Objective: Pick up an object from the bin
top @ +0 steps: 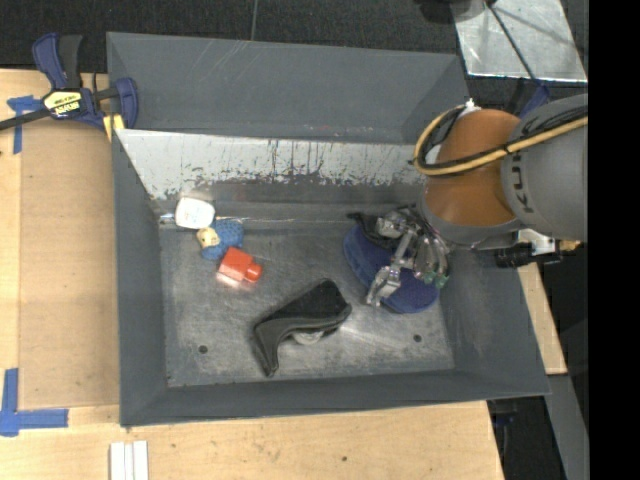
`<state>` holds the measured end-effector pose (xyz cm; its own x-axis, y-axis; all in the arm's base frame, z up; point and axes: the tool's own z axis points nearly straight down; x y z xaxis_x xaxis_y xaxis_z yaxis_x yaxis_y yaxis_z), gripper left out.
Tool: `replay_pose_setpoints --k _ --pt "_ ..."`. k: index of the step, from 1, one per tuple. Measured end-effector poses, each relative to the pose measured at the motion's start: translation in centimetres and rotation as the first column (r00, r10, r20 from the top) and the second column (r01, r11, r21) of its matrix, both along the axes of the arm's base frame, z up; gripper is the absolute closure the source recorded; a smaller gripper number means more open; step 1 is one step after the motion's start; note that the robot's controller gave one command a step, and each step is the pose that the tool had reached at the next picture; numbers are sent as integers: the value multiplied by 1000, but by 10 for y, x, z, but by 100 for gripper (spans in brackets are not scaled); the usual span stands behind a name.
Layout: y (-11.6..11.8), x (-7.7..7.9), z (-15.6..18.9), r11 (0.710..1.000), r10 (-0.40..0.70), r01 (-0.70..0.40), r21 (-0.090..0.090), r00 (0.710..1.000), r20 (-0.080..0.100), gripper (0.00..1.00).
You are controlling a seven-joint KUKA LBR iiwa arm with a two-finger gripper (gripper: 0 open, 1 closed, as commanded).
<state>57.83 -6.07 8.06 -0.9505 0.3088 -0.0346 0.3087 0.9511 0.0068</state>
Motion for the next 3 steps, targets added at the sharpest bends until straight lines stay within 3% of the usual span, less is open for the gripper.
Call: replay_pose_setpoints --k 1,2,3 --pt "6 3 -1 999 -35 35 -2 999 -2 0" --pt "4 8 5 999 -33 33 1 999 -18 0" --pt "14 6 -1 976 -217 217 6 976 -5 0"
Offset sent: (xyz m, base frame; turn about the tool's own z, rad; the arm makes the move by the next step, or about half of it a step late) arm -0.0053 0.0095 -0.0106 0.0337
